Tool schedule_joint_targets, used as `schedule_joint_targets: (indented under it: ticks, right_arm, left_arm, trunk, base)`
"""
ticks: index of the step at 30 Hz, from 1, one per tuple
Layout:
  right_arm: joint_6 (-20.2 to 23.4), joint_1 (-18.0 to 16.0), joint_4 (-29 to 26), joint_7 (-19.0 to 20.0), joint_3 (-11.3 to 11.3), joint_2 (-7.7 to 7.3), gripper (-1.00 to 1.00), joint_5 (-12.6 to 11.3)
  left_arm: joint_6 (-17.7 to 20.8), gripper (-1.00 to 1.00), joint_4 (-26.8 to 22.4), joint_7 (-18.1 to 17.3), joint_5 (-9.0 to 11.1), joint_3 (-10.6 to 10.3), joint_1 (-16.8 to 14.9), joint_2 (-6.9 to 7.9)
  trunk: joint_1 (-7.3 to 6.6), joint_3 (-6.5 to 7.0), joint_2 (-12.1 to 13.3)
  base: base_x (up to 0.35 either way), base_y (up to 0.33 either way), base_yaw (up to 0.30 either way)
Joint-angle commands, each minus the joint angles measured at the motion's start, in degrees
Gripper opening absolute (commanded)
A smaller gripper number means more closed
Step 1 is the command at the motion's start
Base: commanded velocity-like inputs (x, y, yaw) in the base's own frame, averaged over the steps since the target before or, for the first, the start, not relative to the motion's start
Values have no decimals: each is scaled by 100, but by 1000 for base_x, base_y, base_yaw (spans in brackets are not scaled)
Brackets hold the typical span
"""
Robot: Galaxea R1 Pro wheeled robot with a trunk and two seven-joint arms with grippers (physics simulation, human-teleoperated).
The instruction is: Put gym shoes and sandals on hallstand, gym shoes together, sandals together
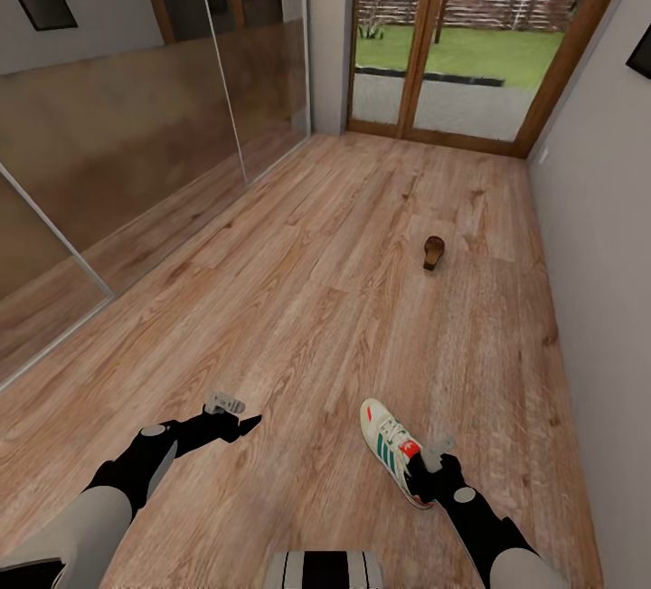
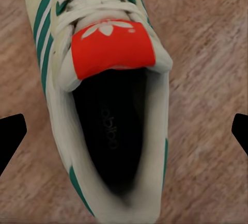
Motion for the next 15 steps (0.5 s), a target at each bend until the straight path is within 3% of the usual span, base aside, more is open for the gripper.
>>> schedule_joint_targets:
  ticks: [1,4,15]
  right_arm:
    - [-25,-2,-7,35,-49,-5,100,44]
    - [-29,-2,-7,32,-52,-26,100,44]
    - [-35,-2,-14,29,-65,-50,100,43]
  left_arm:
    - [-6,100,-3,-37,-59,47,-3,-7]
    - [-8,100,-3,-37,-59,47,-3,-8]
    - [-8,100,-3,-37,-59,47,-4,-2]
  trunk:
    - [1,-31,-3]
    - [9,-117,-7]
    - [9,-174,-7]
  base:
    - [0,0,0]
    - [0,0,0]
    - [0,0,0]
